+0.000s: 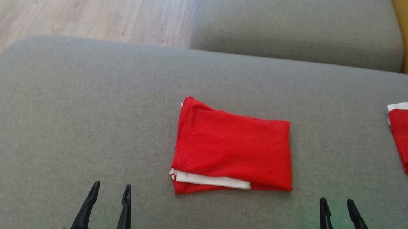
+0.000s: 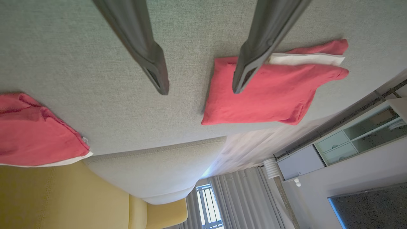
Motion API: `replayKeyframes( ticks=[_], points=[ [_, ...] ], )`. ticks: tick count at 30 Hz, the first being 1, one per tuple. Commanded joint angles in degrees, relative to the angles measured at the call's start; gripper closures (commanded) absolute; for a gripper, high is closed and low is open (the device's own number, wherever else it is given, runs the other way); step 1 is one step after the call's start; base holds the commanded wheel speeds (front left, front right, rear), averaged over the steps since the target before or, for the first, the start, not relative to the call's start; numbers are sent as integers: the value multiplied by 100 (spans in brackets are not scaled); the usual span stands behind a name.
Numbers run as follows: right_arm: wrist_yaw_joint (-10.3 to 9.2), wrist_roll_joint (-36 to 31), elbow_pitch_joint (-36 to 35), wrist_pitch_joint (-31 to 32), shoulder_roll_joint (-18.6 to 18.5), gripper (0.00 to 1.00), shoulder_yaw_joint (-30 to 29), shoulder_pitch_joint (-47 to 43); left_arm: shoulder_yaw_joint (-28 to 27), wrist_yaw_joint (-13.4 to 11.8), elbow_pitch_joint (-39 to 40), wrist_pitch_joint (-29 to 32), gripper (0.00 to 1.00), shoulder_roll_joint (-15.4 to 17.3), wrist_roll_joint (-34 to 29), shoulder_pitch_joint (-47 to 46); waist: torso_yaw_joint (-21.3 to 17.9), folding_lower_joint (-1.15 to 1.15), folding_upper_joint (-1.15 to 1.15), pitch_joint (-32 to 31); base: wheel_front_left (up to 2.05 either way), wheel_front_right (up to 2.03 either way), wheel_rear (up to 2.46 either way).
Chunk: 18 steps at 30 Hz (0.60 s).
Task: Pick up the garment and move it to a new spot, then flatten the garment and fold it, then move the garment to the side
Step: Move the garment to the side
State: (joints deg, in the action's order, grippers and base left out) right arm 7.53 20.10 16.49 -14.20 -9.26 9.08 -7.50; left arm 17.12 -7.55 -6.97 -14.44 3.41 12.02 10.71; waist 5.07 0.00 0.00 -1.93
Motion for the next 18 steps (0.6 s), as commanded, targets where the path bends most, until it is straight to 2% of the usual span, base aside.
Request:
replayKeyframes(
  ticks=[1,8,18],
  points=[
    [-4,-22,-120,-80,-112,0,122,293,-110,-1,210,-56,0,-52,-45,-333,49,0,0,113,0,0,0],
    [-4,243,23,247,-240,0,236,887,15,-30,321,-56,0,-52,17,-655,197,0,0,726,0,0,0],
    [-4,1667,232,1457,-586,0,421,1896,340,4,288,-56,0,-53,97,-1236,436,0,0,1362,0,0,0]
  ],
)
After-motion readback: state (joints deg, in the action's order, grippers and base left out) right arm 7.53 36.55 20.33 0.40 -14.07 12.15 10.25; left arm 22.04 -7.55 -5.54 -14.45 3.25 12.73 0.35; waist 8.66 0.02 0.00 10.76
